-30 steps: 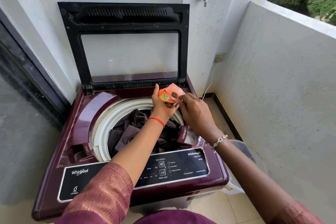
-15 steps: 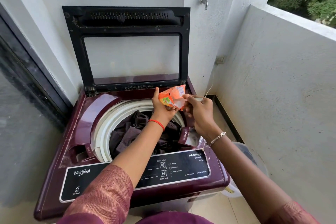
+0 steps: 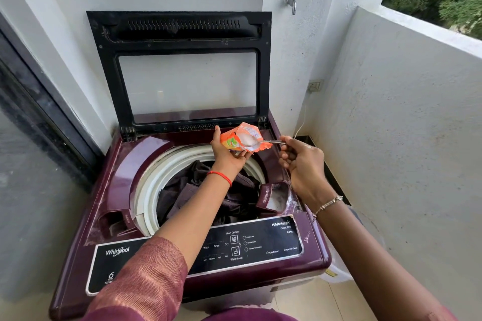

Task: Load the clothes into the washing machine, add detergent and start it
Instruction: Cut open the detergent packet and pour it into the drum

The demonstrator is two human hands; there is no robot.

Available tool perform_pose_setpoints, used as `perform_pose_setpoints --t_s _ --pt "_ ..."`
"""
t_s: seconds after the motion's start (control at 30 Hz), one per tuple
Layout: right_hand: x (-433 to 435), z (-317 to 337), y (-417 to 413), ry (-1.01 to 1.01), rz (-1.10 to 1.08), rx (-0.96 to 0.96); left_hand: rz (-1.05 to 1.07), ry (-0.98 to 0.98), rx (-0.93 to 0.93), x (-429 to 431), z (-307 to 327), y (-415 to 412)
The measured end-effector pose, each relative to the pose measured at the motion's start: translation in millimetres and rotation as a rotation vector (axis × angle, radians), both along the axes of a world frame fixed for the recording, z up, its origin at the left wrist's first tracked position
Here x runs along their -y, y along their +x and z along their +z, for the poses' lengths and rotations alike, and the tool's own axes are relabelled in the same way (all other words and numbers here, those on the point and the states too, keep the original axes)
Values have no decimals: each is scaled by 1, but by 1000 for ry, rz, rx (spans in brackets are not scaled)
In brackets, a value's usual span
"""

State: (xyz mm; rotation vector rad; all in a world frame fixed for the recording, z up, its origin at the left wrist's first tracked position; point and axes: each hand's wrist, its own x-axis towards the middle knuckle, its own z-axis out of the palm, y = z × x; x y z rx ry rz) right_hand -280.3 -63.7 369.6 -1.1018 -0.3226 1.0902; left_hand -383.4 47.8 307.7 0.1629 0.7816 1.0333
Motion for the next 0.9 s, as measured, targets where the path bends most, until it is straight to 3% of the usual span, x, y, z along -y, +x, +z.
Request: perform_pose_setpoints --t_s 0.3,0.9 --pt "7 5 16 43 -79 40 -3 -38 13 9 0 6" --pt "35 -2 39 90 -41 107 3 -102 7 14 -1 10"
